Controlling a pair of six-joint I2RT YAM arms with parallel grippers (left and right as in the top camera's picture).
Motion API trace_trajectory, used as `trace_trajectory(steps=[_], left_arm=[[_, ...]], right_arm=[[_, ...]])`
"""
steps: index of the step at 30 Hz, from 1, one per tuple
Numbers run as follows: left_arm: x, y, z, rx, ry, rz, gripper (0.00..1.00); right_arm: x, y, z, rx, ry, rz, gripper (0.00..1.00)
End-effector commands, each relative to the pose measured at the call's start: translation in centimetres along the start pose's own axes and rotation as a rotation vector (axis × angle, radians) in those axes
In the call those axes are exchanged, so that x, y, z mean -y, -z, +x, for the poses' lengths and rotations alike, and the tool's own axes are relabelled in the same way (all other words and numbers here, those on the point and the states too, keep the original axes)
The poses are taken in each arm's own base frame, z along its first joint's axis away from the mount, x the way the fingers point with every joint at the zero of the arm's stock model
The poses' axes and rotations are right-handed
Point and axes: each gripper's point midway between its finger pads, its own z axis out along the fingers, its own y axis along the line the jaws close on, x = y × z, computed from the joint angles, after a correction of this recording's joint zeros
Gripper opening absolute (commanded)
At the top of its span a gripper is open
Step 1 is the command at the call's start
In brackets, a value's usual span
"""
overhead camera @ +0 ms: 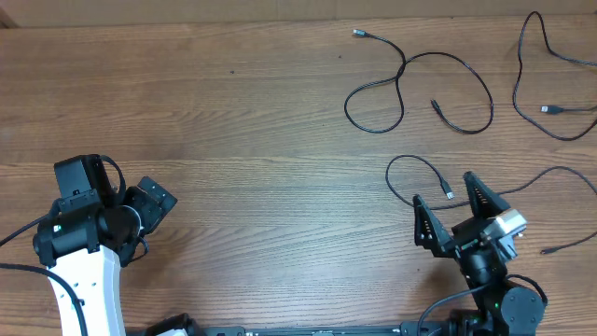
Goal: Untangle cables
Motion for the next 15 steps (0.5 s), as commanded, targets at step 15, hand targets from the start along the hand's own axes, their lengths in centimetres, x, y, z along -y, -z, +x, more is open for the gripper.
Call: trace_trajectory(steps=[15], left_arm=[[-0.3,0.0,-0.1,0.008,0.014,-0.010,0.99]], right_arm=[[1.5,0.1,0.5,0.004,0.005,0.081,1.00]])
